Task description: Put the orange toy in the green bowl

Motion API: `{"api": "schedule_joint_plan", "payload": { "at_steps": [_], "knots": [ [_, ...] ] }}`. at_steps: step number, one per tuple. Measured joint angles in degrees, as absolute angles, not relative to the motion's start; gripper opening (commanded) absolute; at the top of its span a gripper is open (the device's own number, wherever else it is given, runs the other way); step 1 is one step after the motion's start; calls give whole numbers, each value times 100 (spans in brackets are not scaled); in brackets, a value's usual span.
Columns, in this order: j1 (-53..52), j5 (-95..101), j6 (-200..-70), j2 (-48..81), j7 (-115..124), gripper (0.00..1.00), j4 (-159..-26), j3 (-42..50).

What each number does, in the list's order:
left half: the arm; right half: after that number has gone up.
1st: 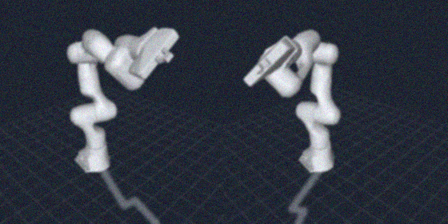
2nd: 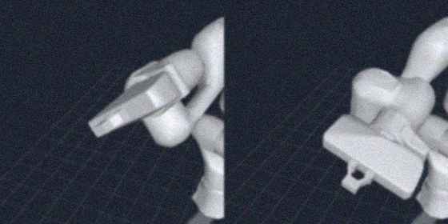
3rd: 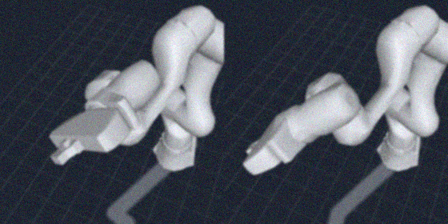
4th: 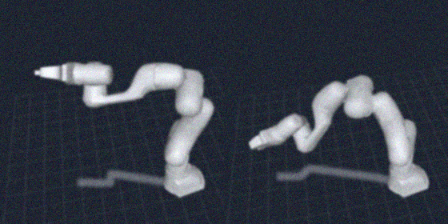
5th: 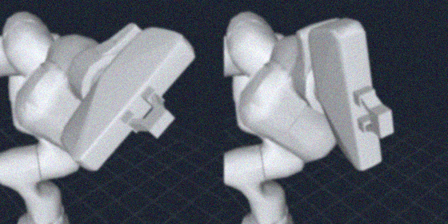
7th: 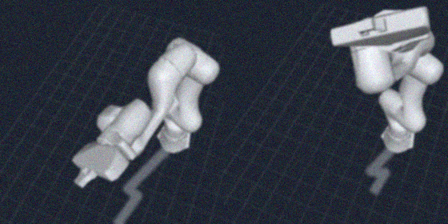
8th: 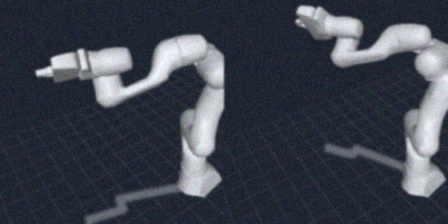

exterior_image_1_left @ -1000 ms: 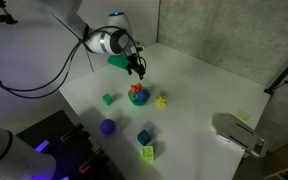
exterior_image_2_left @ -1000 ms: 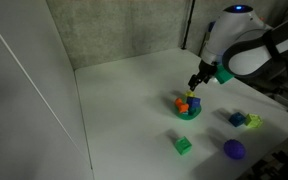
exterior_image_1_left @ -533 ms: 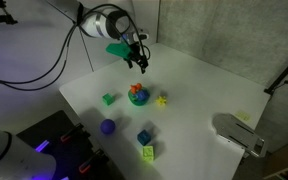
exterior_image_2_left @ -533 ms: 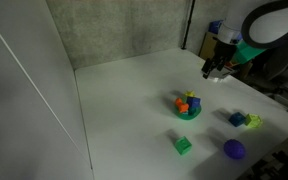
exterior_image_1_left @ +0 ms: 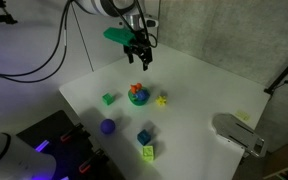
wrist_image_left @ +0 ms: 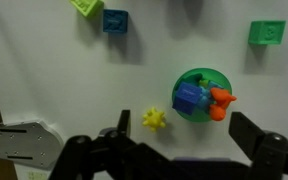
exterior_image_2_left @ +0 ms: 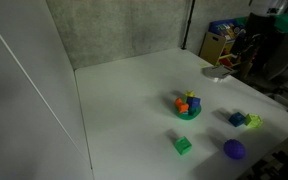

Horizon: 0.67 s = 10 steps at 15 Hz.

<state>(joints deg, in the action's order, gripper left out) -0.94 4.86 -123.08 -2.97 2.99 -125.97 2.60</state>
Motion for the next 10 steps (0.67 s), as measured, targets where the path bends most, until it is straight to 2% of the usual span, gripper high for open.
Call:
{"api": "schedule_joint_plan", "payload": {
  "at_steps": [6,10],
  "knots": [
    [145,409,-10863,-1065,185,100,-12133,354],
    [206,408,-10505,-1205,175,100,-11952,408]
  ]
}}
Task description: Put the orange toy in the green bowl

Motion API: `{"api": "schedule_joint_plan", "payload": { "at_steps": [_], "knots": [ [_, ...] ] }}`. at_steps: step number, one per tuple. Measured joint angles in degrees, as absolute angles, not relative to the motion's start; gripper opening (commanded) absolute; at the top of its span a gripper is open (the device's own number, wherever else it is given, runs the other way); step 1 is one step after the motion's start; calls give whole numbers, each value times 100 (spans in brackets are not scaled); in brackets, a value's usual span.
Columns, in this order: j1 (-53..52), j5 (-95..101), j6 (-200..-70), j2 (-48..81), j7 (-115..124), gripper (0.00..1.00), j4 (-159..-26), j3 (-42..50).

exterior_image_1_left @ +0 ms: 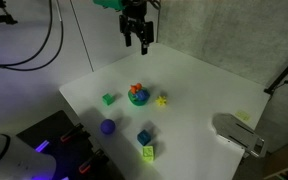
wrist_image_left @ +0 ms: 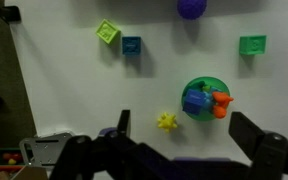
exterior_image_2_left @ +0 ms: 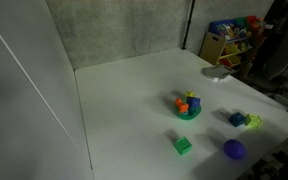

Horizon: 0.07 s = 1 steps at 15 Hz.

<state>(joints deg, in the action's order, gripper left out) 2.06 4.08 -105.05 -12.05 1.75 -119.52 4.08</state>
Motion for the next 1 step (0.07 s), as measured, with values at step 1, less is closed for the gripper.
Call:
{"api": "schedule_joint_plan", "payload": {
  "at_steps": [1],
  "knots": [
    [207,408,-10502,-1203,174,100,-11952,410]
  ]
}}
